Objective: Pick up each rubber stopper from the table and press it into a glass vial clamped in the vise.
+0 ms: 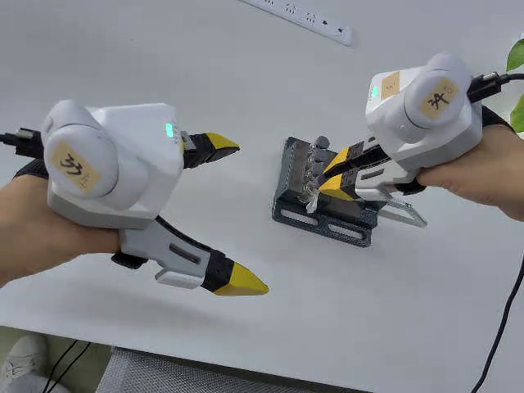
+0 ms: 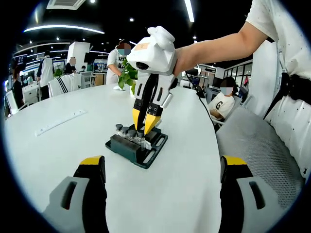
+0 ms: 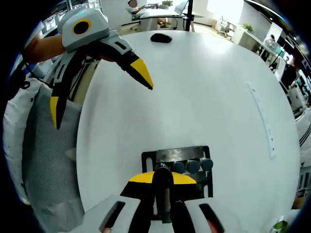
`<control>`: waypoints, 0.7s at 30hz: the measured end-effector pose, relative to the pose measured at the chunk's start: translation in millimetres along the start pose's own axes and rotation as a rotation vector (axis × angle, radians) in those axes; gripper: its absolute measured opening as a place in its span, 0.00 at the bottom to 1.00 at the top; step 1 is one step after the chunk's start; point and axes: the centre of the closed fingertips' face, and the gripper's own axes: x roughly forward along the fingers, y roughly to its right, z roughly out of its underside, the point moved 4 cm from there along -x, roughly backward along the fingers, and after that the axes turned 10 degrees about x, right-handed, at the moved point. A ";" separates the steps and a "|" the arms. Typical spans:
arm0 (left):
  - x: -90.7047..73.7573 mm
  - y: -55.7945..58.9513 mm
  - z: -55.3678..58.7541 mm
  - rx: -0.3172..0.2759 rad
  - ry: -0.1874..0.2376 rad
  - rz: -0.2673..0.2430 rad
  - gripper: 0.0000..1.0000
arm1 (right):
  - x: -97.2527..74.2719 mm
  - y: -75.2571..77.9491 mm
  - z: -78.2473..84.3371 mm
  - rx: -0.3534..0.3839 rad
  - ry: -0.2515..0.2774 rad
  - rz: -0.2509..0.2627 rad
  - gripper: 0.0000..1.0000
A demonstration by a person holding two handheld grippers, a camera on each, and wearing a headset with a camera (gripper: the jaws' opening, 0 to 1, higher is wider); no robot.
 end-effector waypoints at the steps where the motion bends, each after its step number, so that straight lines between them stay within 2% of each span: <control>1: 0.2 0.0 -0.4 0.001 0.001 0.000 0.98 | 0.5 -0.1 -0.1 -0.001 -0.002 -0.002 0.06; 14: 0.9 1.5 0.1 -0.001 -0.004 0.006 0.97 | 5.9 0.6 -1.4 -0.042 -0.055 -0.009 0.06; 21: -0.6 1.4 -1.0 0.004 -0.011 0.006 0.95 | 4.2 -1.0 -0.4 -0.015 -0.038 -0.012 0.05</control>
